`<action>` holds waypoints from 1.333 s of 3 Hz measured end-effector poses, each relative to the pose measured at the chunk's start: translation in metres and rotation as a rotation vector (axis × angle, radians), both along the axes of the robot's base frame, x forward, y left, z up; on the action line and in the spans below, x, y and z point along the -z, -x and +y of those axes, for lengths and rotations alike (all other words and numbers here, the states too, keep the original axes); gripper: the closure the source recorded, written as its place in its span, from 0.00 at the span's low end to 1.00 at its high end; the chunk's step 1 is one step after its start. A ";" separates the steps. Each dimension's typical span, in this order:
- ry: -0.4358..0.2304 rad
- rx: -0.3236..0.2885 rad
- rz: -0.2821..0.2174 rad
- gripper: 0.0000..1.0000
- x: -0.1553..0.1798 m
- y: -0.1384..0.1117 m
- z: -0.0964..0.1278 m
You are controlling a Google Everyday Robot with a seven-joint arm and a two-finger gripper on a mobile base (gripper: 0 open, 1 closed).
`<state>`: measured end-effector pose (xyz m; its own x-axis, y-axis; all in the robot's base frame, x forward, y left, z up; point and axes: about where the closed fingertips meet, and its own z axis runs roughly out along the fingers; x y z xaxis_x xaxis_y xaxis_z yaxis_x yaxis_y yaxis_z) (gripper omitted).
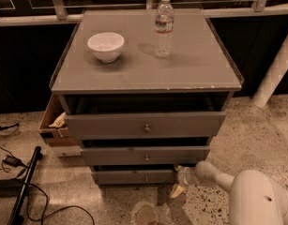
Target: Open bottom drawer
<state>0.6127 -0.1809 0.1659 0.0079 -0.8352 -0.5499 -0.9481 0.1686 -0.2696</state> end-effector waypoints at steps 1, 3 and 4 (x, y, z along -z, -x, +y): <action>0.012 0.000 0.013 0.00 0.002 0.001 -0.001; 0.051 -0.014 0.070 0.00 0.007 0.012 -0.008; 0.067 -0.026 0.116 0.00 0.008 0.024 -0.016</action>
Offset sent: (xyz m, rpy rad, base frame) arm -0.0054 -0.0114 -0.0031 -0.0519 0.0531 0.0015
